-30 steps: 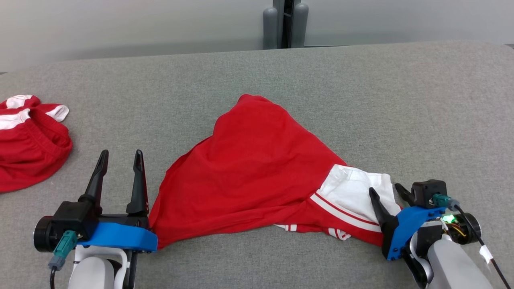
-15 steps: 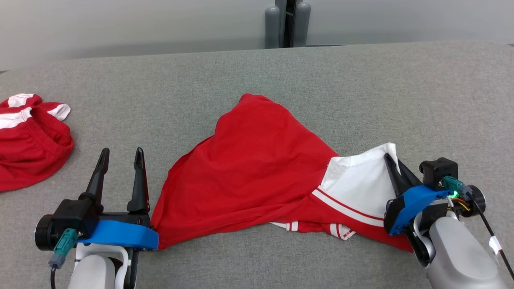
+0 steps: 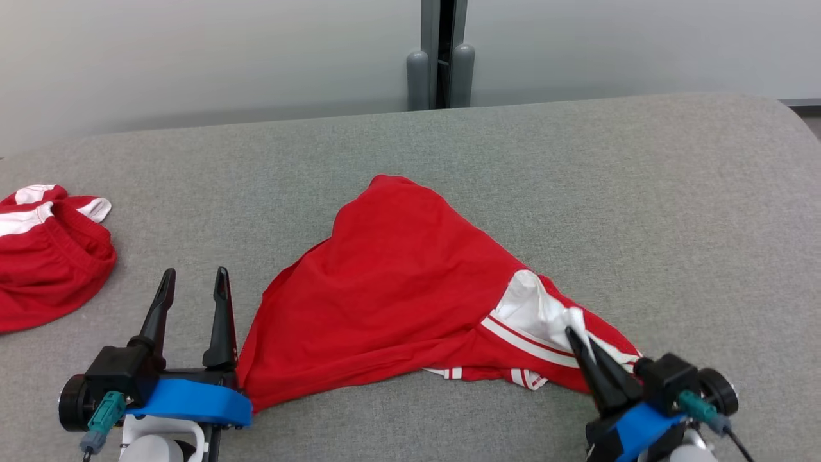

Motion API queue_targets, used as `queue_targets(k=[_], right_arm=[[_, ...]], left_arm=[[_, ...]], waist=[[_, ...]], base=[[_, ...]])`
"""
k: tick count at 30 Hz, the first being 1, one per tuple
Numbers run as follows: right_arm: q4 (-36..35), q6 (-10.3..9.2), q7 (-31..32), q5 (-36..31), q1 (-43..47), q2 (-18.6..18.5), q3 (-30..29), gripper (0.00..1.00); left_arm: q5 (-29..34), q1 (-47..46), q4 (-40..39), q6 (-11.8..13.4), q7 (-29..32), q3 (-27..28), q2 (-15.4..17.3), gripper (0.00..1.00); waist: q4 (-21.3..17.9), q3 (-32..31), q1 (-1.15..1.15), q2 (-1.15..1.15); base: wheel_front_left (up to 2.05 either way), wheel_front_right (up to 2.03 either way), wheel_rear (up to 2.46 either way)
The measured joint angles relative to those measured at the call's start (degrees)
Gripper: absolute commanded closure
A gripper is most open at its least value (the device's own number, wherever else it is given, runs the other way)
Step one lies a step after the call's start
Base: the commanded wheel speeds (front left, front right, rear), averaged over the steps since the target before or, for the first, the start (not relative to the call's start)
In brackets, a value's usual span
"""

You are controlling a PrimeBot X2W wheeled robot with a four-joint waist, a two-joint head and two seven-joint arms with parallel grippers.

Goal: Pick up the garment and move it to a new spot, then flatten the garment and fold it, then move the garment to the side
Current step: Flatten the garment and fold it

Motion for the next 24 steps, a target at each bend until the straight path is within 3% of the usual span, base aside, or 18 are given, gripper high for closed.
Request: queue_targets(k=[6,7,8,9,17,24], right_arm=[[-6.72,0.0,2.46,2.78,8.94,-1.19,4.95,1.0],[-7.26,0.0,3.05,3.16,10.04,-1.45,5.61,0.78],[-7.73,0.0,3.49,3.21,10.81,-1.97,6.35,0.48],[-8.1,0.0,3.83,3.21,11.29,-2.43,6.66,0.0],[-14.32,-0.01,1.87,3.05,11.84,-3.7,2.83,0.0],[-17.95,-0.01,2.1,0.77,10.34,-4.0,-5.42,0.0]], left_arm=[[0.01,1.0,0.0,0.0,0.01,0.21,0.0,0.0],[0.02,1.09,0.05,-0.02,0.0,0.27,0.0,0.0],[0.02,1.12,0.13,-0.04,0.0,0.27,0.0,0.0],[0.02,1.16,0.19,-0.05,0.0,0.29,-0.01,0.0],[0.03,1.39,0.3,-0.14,0.01,0.45,0.0,0.0],[0.02,1.37,0.22,-0.12,0.0,0.22,0.0,0.0]], waist=[[-1.41,-0.95,0.0,0.0],[-1.62,-1.08,0.0,0.0],[-1.82,-1.19,0.0,0.0],[-1.99,-1.34,0.0,0.0],[-3.12,-1.77,0.0,0.0],[-3.0,-1.51,0.0,0.0]], base=[[0.0,0.0,0.0],[0.0,0.0,0.0],[0.0,0.0,0.0],[0.0,0.0,0.0],[0.0,0.0,0.0],[0.0,0.0,0.0]])
